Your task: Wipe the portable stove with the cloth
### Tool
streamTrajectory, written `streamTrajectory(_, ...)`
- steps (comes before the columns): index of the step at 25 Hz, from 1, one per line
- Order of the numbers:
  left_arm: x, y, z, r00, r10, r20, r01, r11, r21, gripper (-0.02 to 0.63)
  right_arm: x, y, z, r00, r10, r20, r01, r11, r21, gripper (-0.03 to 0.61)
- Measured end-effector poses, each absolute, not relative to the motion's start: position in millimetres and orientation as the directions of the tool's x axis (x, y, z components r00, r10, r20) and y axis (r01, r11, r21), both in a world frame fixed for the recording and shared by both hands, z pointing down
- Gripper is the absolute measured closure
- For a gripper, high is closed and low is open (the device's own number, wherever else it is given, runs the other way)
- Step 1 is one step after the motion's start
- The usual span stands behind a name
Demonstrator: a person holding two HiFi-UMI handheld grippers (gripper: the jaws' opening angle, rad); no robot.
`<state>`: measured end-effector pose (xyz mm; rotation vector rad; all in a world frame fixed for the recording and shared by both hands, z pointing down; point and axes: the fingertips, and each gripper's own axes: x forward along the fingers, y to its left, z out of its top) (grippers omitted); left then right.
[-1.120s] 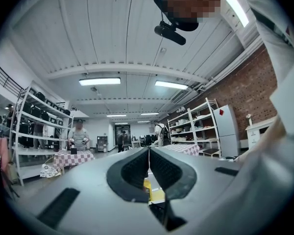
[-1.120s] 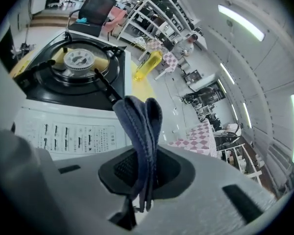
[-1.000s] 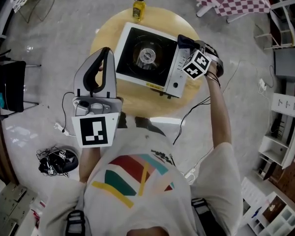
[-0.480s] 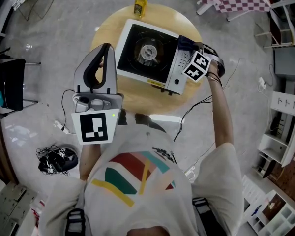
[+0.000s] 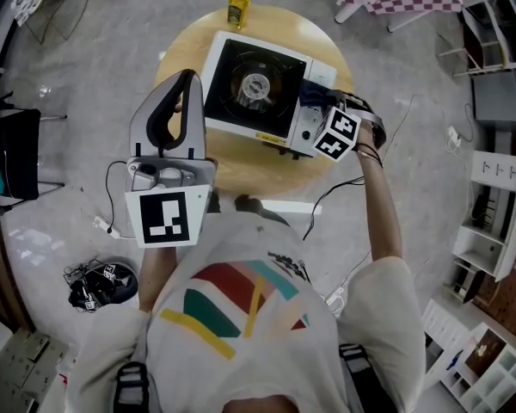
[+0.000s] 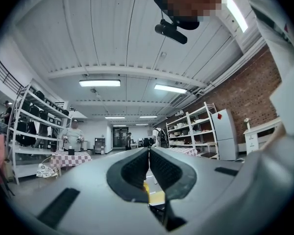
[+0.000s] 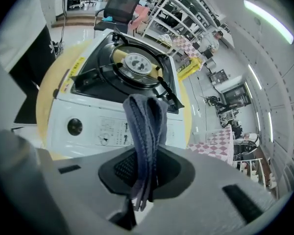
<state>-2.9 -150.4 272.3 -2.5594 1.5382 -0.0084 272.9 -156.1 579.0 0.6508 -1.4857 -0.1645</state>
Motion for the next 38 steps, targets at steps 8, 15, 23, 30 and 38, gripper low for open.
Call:
streamTrajectory(8,-8.1,-148.1,266.1,0.486,-0.868,-0.099,-0.872,-0.474,-0.125,0.606,248.8,-98.1,579.6,0.077,-0.430,0.899,-0.273,0.858,0.434,0.543)
streamTrajectory(15,-9.2,-147.9,267.2,0.508,-0.856,-0.098,-0.860,-0.497,-0.117,0.607,227.2,-46.7,580.0,0.060,-0.390,0.919,-0.284,0.876,0.390,0.543)
streamTrajectory(23,-9.5,-145.4,250.8,0.524,-0.840,-0.143,-0.851,-0.507,-0.140,0.606,215.0,-11.1,581.9,0.074,-0.389,0.918,-0.275,0.877,0.394,0.543)
streamTrajectory(30,-11.1,-148.8,247.2,0.525,-0.837,-0.151,-0.850,-0.508,-0.141,0.606,212.9,-4.5,581.3,0.063,-0.374,0.925,-0.310,0.874,0.374,0.543)
streamTrajectory(38,-27.9,-159.3,228.6,0.460,-0.859,-0.223,-0.888,-0.450,-0.101,0.606,135.5,-38.7,520.3,-0.158,-0.489,0.858,-0.453,0.808,0.377,0.543)
